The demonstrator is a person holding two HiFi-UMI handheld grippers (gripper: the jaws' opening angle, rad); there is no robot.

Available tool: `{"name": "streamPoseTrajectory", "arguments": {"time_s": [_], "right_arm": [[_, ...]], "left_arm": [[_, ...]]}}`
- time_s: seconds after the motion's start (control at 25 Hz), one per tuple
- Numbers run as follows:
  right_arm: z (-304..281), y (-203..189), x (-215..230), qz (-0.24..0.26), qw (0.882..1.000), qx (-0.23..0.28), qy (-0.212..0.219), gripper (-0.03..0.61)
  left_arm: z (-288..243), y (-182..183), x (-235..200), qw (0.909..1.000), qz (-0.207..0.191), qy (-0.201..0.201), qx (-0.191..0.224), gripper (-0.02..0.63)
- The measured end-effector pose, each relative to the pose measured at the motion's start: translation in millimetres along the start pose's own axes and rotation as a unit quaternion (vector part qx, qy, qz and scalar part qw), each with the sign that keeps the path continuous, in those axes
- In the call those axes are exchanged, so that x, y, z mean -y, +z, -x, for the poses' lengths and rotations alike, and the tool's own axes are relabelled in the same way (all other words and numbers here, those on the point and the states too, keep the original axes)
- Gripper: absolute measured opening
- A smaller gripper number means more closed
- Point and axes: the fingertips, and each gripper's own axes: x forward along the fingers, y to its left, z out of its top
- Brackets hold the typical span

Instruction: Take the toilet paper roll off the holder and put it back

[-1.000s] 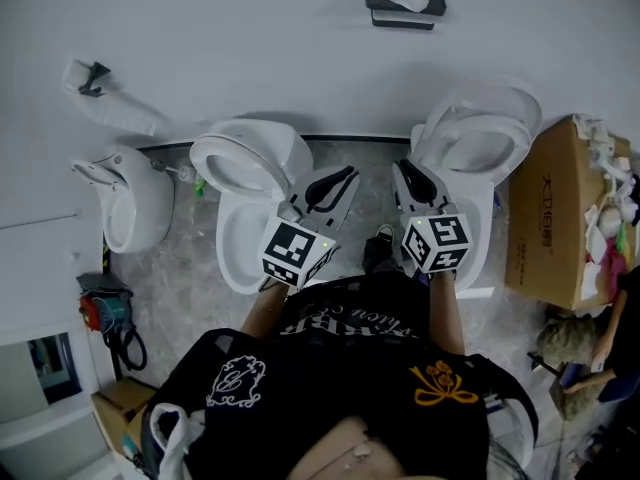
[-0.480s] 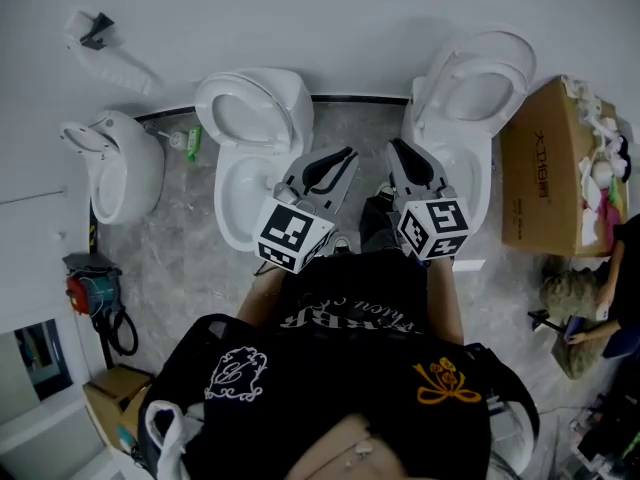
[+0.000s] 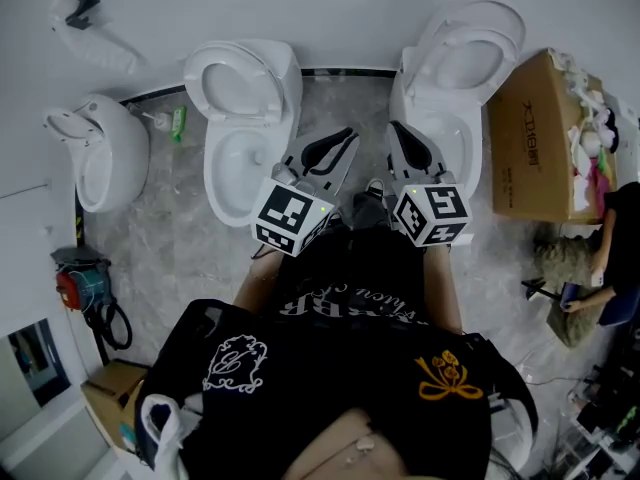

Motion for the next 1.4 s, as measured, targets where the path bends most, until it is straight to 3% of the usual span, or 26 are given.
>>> {"name": "streamPoseTrajectory", "arguments": {"time_s": [0.48, 1.4], "right_arm": [[-13, 1, -23, -0.008, 0.999, -0.015, 0.044, 0.012], [11, -7, -14, 0.01, 0.998, -0.03, 0.048, 0.012]], "left_arm": [[2, 3, -3, 0.9999, -0.004, -0.013, 0.003, 0.044], [-7, 0, 27, 0.9998, -0.001, -0.019, -0.003, 0.044]]}}
